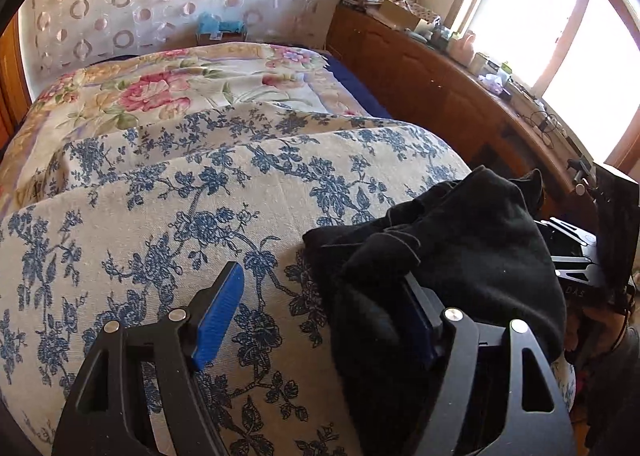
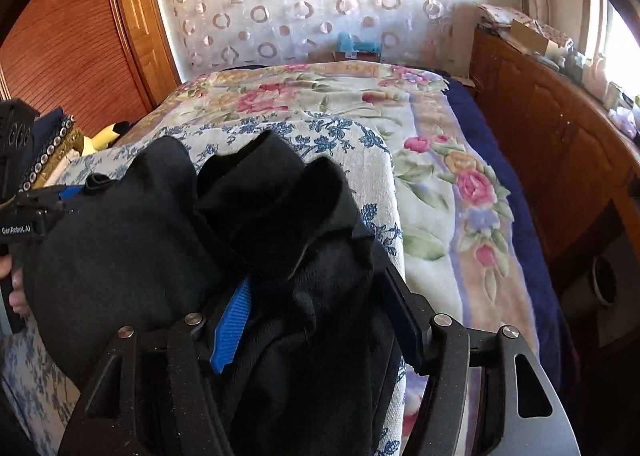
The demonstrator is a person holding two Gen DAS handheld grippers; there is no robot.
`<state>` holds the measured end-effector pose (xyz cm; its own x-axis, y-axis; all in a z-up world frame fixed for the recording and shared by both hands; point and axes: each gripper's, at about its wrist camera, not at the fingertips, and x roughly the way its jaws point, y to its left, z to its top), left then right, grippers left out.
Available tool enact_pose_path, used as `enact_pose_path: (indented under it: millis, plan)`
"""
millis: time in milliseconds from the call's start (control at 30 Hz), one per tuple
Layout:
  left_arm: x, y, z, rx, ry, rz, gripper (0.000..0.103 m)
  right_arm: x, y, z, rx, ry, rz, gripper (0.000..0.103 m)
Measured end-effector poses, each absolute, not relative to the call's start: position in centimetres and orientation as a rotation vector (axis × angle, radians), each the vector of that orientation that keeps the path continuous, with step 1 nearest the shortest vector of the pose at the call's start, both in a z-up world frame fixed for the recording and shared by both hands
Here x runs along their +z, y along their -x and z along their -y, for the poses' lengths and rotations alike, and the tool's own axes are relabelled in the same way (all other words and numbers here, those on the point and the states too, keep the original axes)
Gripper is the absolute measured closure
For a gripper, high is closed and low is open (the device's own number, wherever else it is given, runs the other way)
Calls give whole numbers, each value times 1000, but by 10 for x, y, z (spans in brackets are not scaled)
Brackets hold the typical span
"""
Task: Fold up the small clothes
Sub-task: 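Carry the folded shirt with both tools toward the stack of clothes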
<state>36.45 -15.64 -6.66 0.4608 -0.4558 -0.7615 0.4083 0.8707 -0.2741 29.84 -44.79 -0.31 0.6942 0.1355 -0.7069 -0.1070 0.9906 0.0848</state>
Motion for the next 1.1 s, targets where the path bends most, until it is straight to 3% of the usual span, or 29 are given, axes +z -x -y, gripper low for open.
enact_pose_path:
  millis: [100,133,167,233,400,633,867,1100]
  plan:
    - [-66,-363,157,-591,104,-973,48,-1,-293,445,162,-38,-784,51]
    - [-65,-362,159,-624,123,-981,62,-1,-289,443,172,-33,-784,60]
    - [-64,-362,161,-649,136,-988,70,-2,-286,442,192,-32,-783,76]
    - [-60,-358,166,-681,136,-996,87,1,-280,437,220,-18,-785,92]
    - [-26,-332,154,-756,167,-913,90,25,-255,431,220,24,-689,95]
    - [52,-258,68,-761,239,-702,90,107,-225,376,307,82,-500,96]
    - [96,-212,-77,-521,303,-553,90,173,-256,246,512,158,-383,96]
    - [106,-191,-179,-358,375,-515,90,207,-286,108,671,246,-315,97]
